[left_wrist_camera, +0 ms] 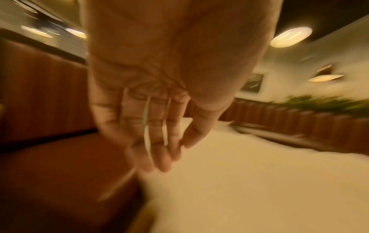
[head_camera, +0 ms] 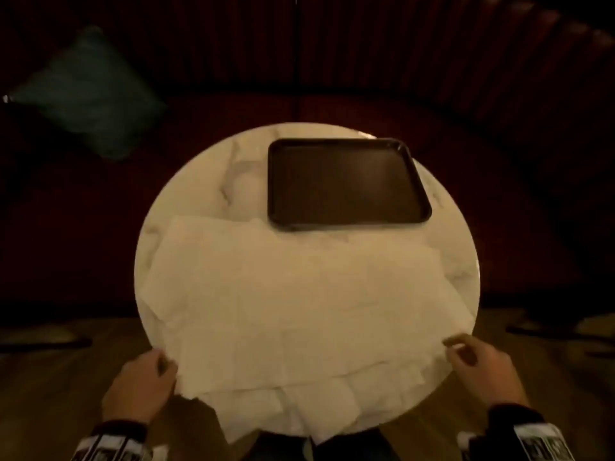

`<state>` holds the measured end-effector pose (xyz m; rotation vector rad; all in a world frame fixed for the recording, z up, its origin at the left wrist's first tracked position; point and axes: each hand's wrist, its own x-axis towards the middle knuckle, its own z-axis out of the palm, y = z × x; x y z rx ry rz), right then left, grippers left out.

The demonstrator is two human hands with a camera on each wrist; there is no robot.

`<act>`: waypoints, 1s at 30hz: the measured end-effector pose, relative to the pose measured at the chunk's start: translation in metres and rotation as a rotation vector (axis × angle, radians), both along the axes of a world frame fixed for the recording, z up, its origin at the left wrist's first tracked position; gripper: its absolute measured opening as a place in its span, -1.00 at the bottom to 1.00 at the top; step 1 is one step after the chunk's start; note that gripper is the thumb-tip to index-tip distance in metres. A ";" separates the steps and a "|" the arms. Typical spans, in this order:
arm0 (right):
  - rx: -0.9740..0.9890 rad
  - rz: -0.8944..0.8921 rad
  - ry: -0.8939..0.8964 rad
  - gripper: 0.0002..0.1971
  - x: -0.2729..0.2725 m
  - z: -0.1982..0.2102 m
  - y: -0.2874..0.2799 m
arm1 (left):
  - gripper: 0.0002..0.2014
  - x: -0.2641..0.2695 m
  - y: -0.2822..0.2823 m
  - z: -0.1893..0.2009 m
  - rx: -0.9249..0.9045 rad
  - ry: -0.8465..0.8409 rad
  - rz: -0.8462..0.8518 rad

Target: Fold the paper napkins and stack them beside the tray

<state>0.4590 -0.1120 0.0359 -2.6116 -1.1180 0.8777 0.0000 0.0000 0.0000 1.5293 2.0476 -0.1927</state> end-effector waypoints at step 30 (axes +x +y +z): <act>0.242 -0.205 0.561 -0.63 -0.048 -0.056 0.099 | -0.87 0.167 0.042 -0.022 -0.138 -0.986 0.249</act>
